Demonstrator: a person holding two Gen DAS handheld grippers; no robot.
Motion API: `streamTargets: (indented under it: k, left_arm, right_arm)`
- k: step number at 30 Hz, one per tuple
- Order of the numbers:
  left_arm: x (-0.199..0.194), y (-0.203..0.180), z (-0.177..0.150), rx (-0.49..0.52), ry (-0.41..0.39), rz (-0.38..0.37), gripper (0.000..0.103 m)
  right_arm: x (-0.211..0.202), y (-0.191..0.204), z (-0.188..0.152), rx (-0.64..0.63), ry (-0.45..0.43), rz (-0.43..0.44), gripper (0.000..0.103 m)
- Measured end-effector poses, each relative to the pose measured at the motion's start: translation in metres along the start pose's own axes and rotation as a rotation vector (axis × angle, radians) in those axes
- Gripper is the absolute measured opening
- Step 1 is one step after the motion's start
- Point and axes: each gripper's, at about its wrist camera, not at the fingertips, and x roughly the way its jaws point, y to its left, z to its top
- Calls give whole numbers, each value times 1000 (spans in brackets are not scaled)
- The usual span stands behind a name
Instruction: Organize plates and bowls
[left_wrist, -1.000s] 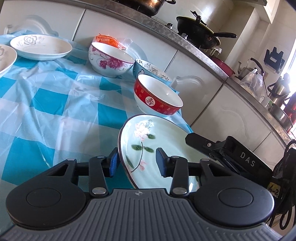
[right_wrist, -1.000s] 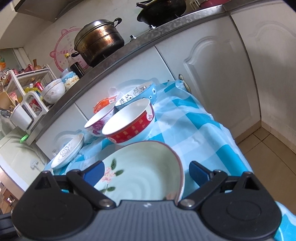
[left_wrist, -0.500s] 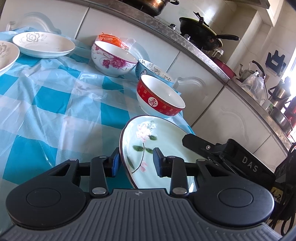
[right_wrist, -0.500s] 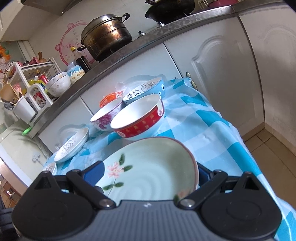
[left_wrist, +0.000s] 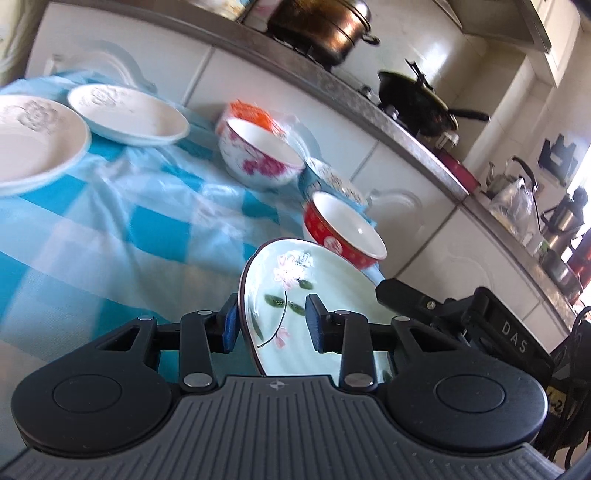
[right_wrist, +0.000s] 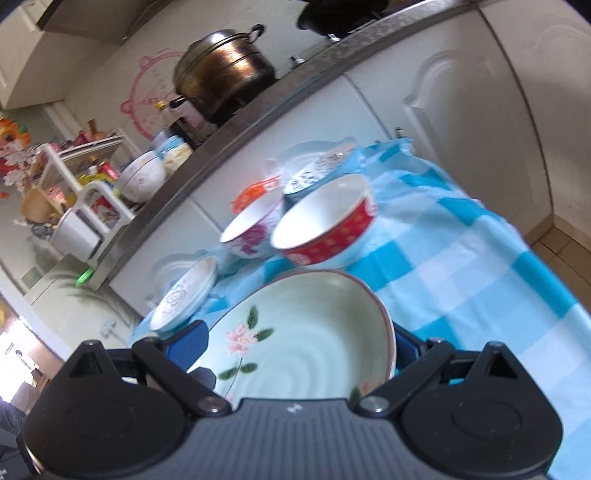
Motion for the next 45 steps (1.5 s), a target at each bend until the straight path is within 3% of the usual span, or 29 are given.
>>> streamTargets:
  k: [11, 18, 27, 45]
  left_arm:
    - [-55, 52, 22, -42, -108, 99, 38]
    - [-80, 84, 23, -66, -134, 180, 38]
    - [-96, 107, 14, -79, -121, 232, 38]
    - [-89, 109, 9, -83, -92, 293, 38]
  right_arm:
    - [28, 53, -23, -55, 100, 112, 99]
    - [45, 81, -43, -106, 169, 171, 98]
    - [53, 100, -58, -171, 207, 202, 98]
    - [62, 110, -71, -263, 250, 196, 98]
